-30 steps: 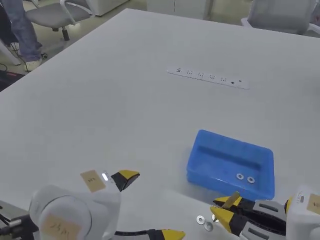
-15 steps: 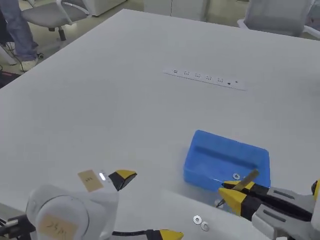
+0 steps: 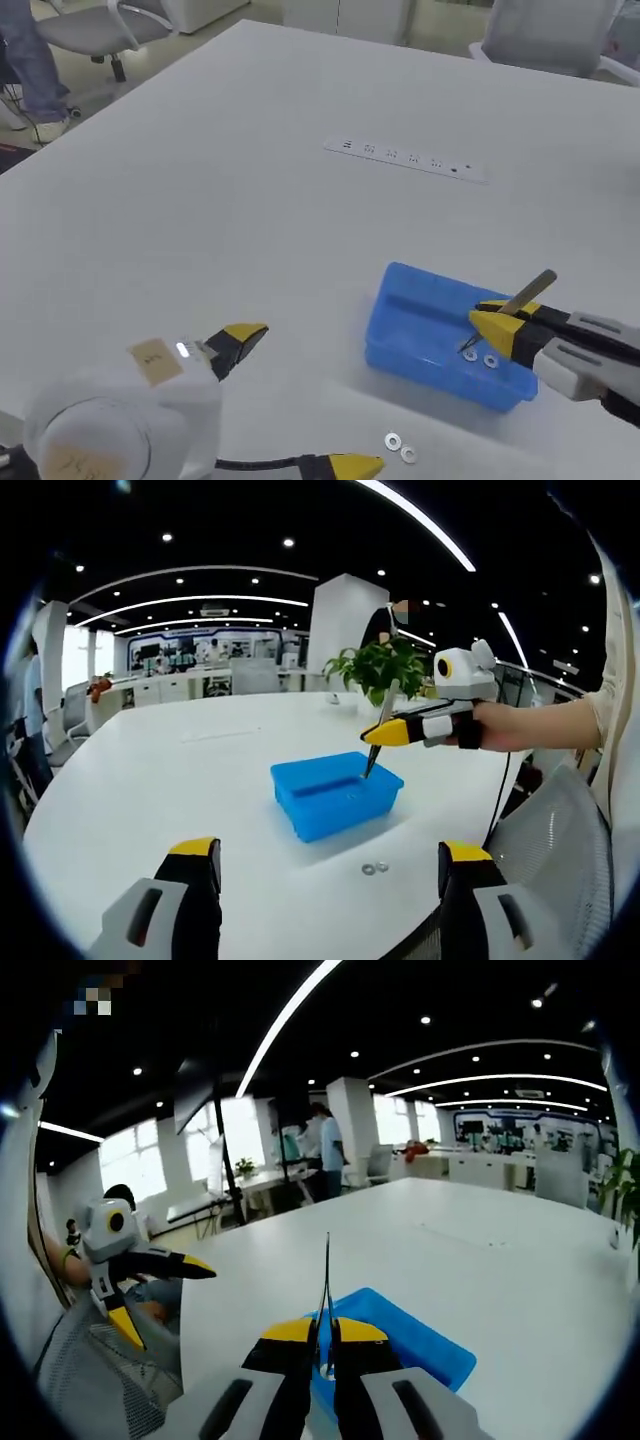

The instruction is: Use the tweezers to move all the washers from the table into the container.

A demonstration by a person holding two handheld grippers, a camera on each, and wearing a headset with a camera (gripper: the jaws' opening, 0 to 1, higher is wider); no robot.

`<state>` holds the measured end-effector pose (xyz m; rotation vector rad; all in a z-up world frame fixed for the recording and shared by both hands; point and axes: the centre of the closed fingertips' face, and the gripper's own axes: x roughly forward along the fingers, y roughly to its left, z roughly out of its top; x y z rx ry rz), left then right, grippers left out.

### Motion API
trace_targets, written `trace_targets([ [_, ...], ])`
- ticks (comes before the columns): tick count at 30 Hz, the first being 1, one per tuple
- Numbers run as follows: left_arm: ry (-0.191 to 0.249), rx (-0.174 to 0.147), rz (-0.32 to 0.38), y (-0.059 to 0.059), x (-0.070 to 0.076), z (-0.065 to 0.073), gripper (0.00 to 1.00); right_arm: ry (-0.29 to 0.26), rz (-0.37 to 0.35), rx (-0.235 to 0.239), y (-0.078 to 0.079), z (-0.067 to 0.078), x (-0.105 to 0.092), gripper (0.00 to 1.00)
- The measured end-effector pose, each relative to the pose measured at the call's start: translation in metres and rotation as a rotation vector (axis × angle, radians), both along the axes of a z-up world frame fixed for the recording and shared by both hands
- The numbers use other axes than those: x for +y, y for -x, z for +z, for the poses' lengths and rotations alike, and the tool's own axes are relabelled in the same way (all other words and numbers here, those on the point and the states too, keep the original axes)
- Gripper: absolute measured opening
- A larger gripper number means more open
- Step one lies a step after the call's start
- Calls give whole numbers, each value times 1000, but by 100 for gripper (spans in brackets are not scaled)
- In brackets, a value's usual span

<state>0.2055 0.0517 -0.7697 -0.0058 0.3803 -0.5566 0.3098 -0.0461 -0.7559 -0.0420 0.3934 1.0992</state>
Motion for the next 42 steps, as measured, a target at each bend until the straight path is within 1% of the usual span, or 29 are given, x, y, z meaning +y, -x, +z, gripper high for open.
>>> trace_targets([
  [2,9,-14,10,-1,1,4,97,-4,-17,15,-7,-3,0,3],
  [3,22,-28,19,-2,1,7,98,-2,-29,23,-11,-6,-1,3],
  [5,31,-40,23,-2,2,10,99,4,-37,28,-14,-9,-1,3],
  [6,34,-56,31,-3,3,13,99,9,-42,30,-18,-12,0,3],
  [7,39,-73,35,-4,4,16,99,12,-53,43,-22,-16,0,3],
  [11,62,-93,45,-5,4,21,99,17,-73,72,-31,-26,1,3],
  [16,65,-93,42,-5,3,21,99,35,-83,91,-39,-40,5,3],
  [21,56,-95,41,-5,3,21,99,76,-83,108,-42,-57,4,3],
  [28,56,-95,40,-5,3,21,99,90,-93,127,-43,-67,2,3],
  [30,45,-92,45,-5,4,20,99,91,-94,131,-42,-70,3,3],
  [37,43,-89,47,-6,4,19,98,89,-90,112,-41,-70,3,4],
  [40,40,-87,46,-6,4,18,97,73,-94,95,-42,-63,1,4],
  [42,40,-87,46,-6,4,18,97,60,-98,83,-41,-55,1,4],
])
